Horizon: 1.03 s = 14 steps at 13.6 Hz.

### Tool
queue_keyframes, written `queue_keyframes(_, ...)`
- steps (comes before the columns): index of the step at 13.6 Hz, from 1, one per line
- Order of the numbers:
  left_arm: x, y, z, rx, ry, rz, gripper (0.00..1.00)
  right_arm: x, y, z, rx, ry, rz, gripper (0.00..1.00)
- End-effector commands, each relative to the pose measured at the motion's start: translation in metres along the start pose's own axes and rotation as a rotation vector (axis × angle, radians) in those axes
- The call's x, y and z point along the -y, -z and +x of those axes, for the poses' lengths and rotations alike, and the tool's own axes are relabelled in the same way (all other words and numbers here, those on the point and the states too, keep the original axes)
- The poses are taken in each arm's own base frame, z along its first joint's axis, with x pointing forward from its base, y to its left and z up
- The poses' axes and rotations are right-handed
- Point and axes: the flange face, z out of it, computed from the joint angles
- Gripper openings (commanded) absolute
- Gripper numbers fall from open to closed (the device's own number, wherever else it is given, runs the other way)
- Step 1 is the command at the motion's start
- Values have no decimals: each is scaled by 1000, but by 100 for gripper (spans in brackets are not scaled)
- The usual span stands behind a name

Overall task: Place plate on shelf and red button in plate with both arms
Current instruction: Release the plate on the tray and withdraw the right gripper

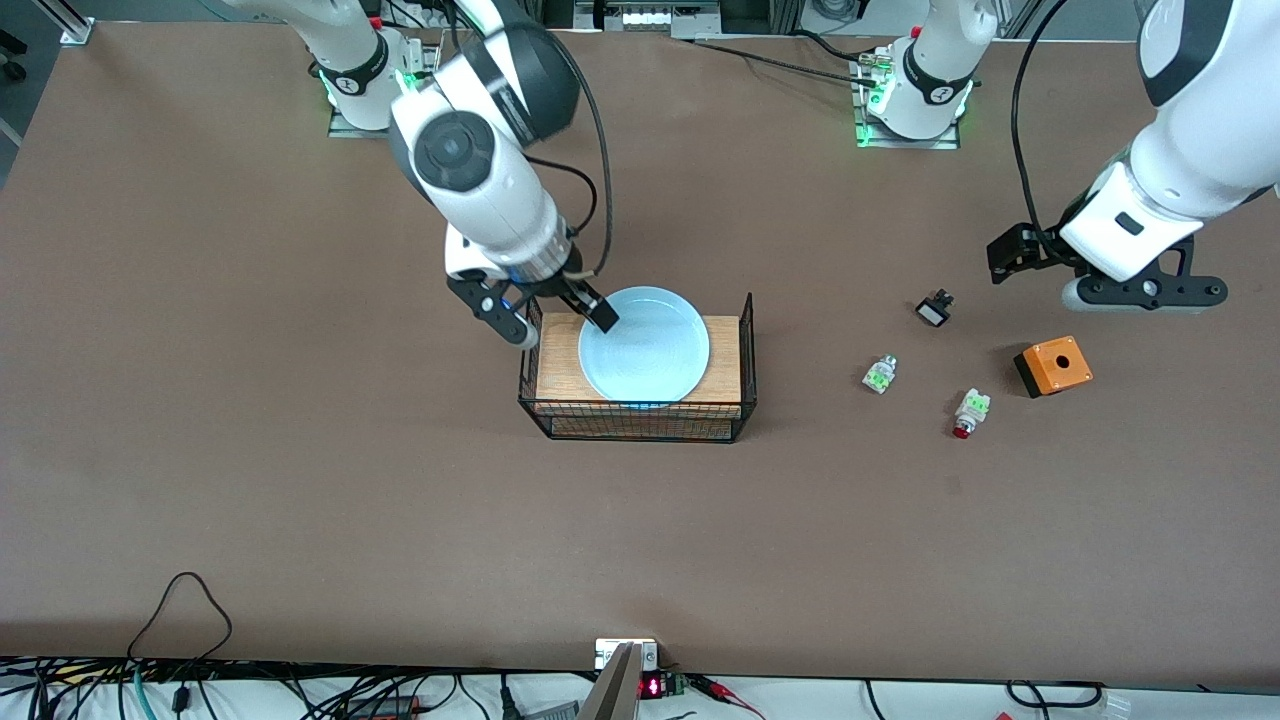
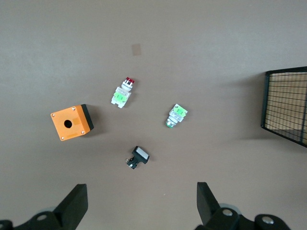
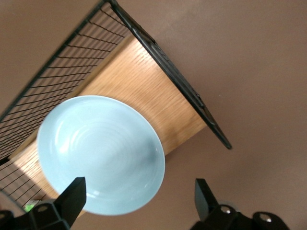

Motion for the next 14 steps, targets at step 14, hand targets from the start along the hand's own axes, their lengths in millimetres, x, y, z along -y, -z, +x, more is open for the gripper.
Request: queue_keyframes(14,42,-238,86,81,-509,93,100,-195,165,235,-69,685,-278,100)
